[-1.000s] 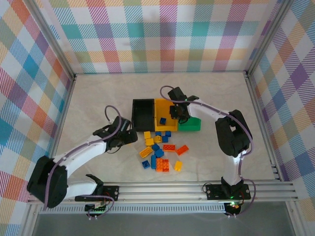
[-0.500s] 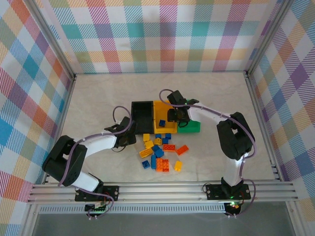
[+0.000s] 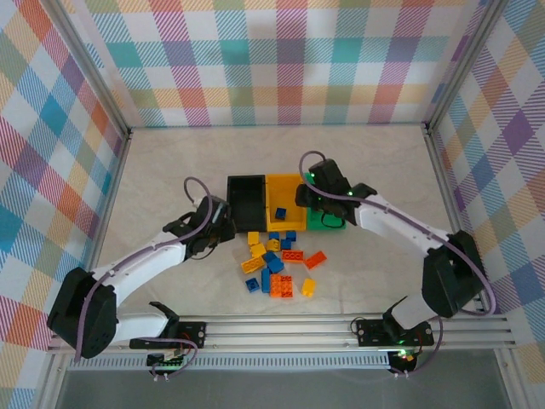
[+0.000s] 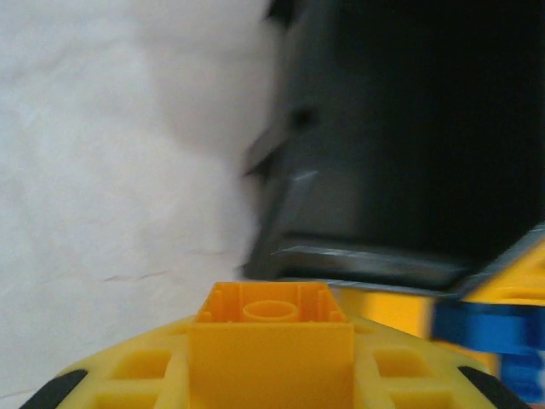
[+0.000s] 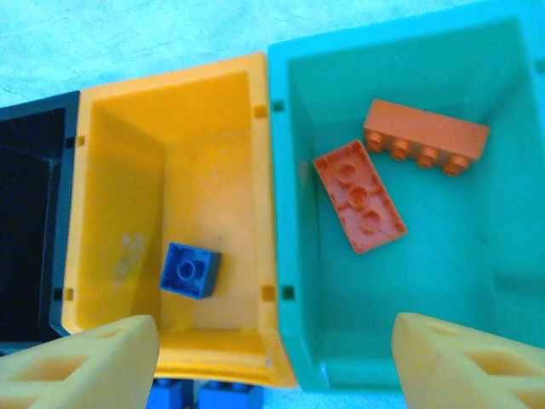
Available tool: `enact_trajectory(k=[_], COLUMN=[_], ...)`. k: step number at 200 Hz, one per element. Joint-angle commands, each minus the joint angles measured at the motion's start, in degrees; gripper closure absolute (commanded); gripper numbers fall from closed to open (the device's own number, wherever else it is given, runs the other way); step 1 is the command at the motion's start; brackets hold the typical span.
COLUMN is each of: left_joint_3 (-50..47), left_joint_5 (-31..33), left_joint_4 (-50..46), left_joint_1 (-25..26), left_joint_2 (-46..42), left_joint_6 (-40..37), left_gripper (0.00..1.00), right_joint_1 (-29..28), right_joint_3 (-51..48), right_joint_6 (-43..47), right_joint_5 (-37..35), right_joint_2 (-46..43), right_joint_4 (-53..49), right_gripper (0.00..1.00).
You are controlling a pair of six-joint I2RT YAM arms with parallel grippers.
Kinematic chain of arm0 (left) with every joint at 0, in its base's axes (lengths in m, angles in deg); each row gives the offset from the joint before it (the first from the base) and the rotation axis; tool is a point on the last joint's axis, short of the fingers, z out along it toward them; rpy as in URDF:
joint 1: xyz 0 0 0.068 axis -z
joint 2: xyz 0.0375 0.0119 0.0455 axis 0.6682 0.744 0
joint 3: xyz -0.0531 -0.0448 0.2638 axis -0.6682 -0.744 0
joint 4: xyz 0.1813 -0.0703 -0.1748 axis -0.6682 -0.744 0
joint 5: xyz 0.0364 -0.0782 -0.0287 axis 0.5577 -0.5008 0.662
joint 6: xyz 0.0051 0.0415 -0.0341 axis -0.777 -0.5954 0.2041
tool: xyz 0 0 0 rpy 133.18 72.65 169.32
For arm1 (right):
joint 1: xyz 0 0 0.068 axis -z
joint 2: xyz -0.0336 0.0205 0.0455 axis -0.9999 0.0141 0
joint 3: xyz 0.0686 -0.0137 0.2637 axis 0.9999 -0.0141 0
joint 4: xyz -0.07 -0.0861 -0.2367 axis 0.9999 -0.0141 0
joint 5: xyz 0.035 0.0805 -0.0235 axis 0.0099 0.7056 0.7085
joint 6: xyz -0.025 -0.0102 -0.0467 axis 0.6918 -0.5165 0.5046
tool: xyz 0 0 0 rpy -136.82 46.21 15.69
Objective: Sort the legos into containers by color
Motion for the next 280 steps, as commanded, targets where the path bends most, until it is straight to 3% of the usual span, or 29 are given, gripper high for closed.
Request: enact_trajectory(k=[1,66,96,138,162,239,280], left_joint_3=[7.44,23.18,27.23,27.02,24.05,2.12,-2.78], left_joint_5=[-1.49,2.47,3.07,0.90,-0.15,3.67,3.93], left_joint_4=[-0.82,-0.24,-2.43,-1.23,-0.51,1.30,0.86], left_joint_1=[1.46,1.22,0.69,1.51,2.64,3.68,3.63], left_joint_2=[3.70,24.56,28.48,20.28,13.26,-7.96,-13.60], left_joint_6=[0.93,-0.19,-0.04,0.66,1.42,5.94,4.81], left_gripper=[1.00,1.00,0.59,0.18,0.00,0.00,0.00], right_joint_1=[-0.18,-0.18,-0.18,-0.97,-4.03,-11.07,-12.51], right_joint_3=[-4.65,-14.62,-17.02,-20.73,-21.64,-13.25,-11.40], right_joint_6=[-3.76,-6.37,-9.22,-21.07,-29.20,-43.35,-45.75], right_joint_5=[-0.14,2.11,3.88,4.83,2.99,0.36,1.90], right_joint_2=[-3.61,-11.72,-11.45,-8.88,-8.67,3.42,9.52], right_joint_4=[0.38,-2.15,-4.24,-3.94,-4.48,-14.98,-14.84], right_gripper=[0.27,0.26,0.25,0.26,0.26,0.27,0.32])
